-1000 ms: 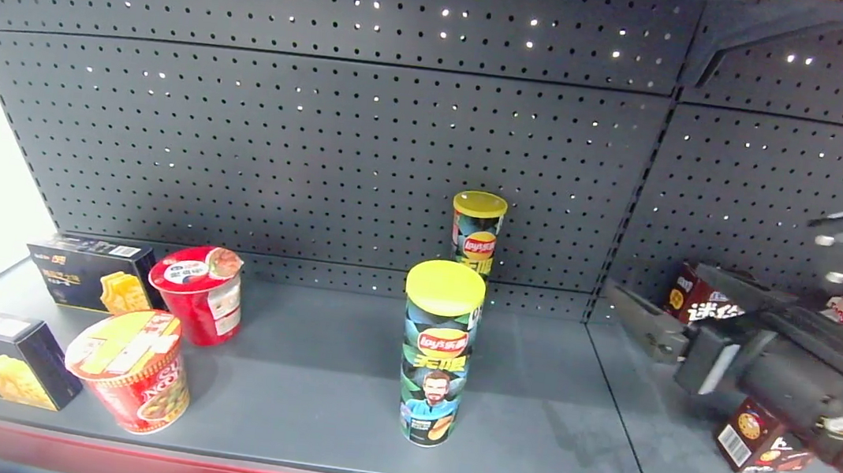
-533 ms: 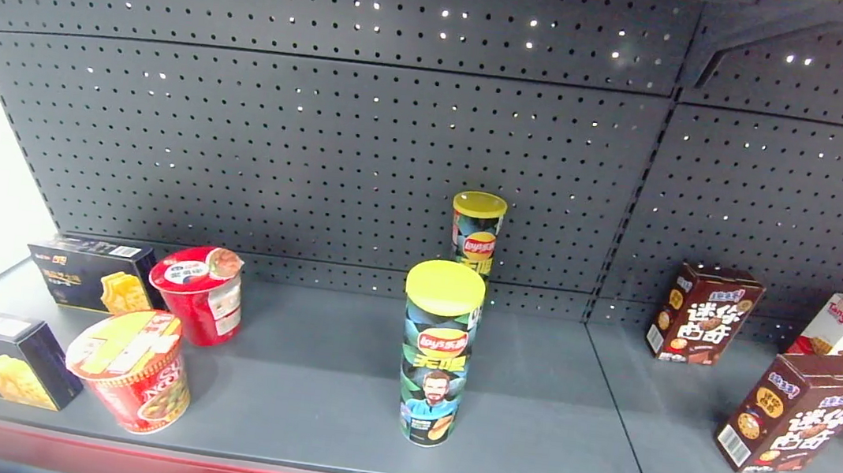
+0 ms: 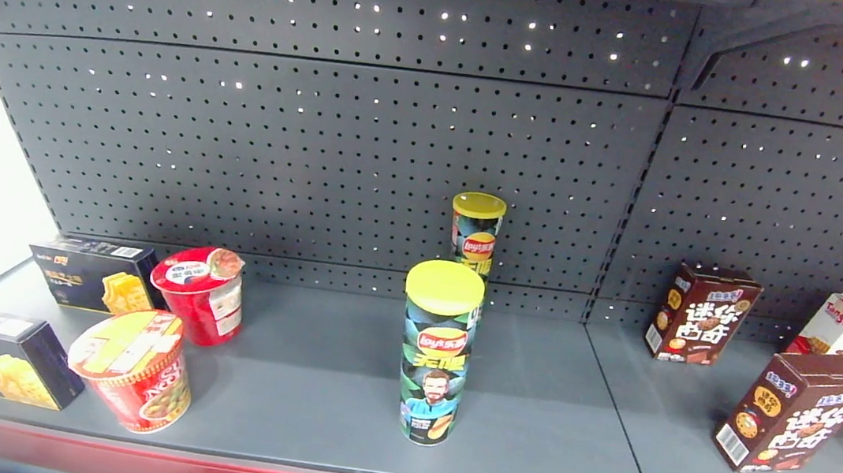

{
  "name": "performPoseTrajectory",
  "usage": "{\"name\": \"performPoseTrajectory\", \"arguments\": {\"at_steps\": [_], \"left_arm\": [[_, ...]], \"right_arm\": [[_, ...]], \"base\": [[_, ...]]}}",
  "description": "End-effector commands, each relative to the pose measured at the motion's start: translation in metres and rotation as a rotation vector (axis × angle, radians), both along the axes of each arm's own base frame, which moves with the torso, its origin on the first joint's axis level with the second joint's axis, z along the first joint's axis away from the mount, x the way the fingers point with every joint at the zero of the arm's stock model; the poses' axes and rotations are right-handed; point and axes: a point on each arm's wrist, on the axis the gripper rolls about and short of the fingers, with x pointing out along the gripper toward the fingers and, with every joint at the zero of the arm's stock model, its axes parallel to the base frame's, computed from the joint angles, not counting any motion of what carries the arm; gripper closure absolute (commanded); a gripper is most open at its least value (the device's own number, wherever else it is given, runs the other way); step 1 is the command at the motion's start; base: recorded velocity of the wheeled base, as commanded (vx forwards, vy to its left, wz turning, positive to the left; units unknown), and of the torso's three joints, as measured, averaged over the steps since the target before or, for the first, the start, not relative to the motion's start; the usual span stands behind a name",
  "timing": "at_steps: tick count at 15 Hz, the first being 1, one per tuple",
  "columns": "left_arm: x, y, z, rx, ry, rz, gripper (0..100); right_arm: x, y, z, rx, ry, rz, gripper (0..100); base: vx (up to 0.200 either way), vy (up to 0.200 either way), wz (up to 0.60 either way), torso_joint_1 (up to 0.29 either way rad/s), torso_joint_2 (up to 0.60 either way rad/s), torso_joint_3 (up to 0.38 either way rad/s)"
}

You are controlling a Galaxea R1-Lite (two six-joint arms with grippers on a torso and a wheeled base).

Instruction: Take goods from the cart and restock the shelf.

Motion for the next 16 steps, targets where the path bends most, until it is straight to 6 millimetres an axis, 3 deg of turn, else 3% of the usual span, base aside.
{"name": "performPoseTrajectory", "arguments": {"at_steps": [1,11,16], "left_arm": [[0.0000,0.0000,0.0000,0.000,-0.001,0.000,0],[0.0000,0.0000,0.0000,0.001,0.000,0.000,0],[0.0004,-0.0029,0.0025,0.108,0.021,-0.147,0]], "right_arm": [[-0.0088,-0.0006,-0.0063,0.021,-0.086,0.006,0],[-0.0088,-0.0007,-0.0062,0.028,-0.087,-0.002,0],[-0.0088,-0.0007,-0.0063,0.028,-0.086,-0.002,0]], "base": [[0.000,0.000,0.00,0.000,0.00,0.000],[0.000,0.000,0.00,0.000,0.00,0.000],[0.000,0.000,0.00,0.000,0.00,0.000]]}}
